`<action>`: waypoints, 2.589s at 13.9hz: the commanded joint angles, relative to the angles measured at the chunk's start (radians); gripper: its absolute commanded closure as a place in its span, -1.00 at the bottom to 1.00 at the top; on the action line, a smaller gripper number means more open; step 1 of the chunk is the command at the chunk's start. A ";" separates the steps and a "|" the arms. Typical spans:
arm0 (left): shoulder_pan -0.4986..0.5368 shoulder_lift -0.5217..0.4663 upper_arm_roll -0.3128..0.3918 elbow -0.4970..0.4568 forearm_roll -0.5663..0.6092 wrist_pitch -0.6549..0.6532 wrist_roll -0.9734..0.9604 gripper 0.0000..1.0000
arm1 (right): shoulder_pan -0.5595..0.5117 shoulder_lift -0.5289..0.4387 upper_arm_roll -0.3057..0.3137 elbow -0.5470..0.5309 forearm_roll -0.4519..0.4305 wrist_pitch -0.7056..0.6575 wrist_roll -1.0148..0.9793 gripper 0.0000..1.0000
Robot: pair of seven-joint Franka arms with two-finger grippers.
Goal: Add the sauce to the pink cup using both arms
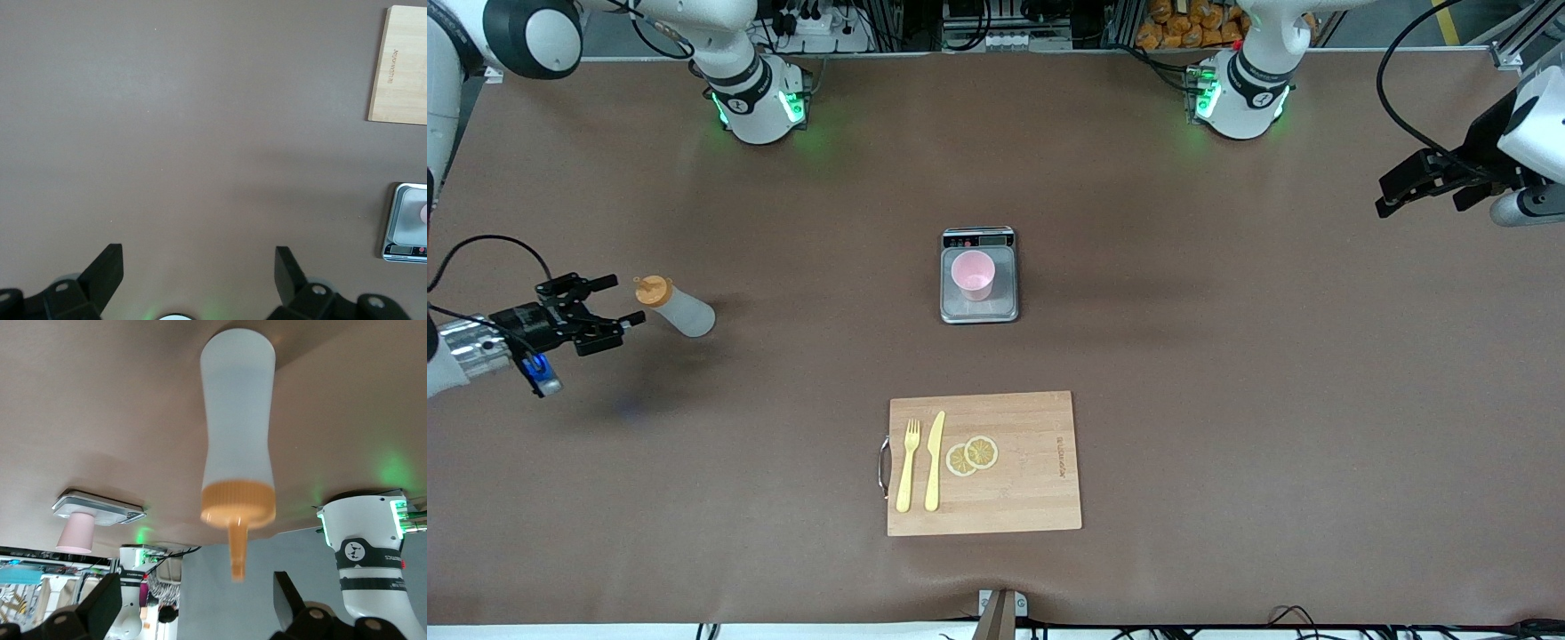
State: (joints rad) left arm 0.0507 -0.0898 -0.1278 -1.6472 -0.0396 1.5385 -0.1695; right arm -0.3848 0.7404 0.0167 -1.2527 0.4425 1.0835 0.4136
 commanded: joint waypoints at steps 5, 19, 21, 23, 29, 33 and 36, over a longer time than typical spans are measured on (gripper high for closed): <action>-0.011 -0.002 0.007 0.004 0.021 0.005 0.012 -1.00 | 0.072 -0.304 0.006 -0.089 -0.085 0.021 0.021 -1.00; -0.005 -0.005 0.007 0.003 0.020 0.006 0.016 -1.00 | 0.374 -0.793 0.011 -0.407 -0.461 0.542 -0.174 -1.00; -0.005 -0.007 0.007 0.003 0.021 0.009 0.016 -1.00 | 0.374 -0.782 0.011 -0.380 -0.461 0.601 -0.179 -1.00; -0.006 -0.008 0.007 0.004 0.021 0.011 0.021 -1.00 | 0.374 -0.780 0.012 -0.379 -0.459 0.610 -0.179 -1.00; -0.022 -0.001 -0.006 0.015 0.038 0.009 0.015 -1.00 | 0.396 -0.774 0.011 -0.384 -0.507 0.618 -0.179 -1.00; -0.023 -0.002 -0.007 0.023 0.040 0.009 0.005 -1.00 | 0.396 -0.774 0.011 -0.384 -0.507 0.616 -0.179 -1.00; -0.023 -0.002 -0.007 0.038 0.033 0.005 0.001 -1.00 | 0.400 -0.774 0.011 -0.382 -0.507 0.616 -0.177 -1.00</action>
State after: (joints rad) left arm 0.0347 -0.0894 -0.1350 -1.6251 -0.0243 1.5471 -0.1602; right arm 0.0005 -0.0215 0.0316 -1.6199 -0.0425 1.6904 0.2415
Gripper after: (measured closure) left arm 0.000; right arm 0.000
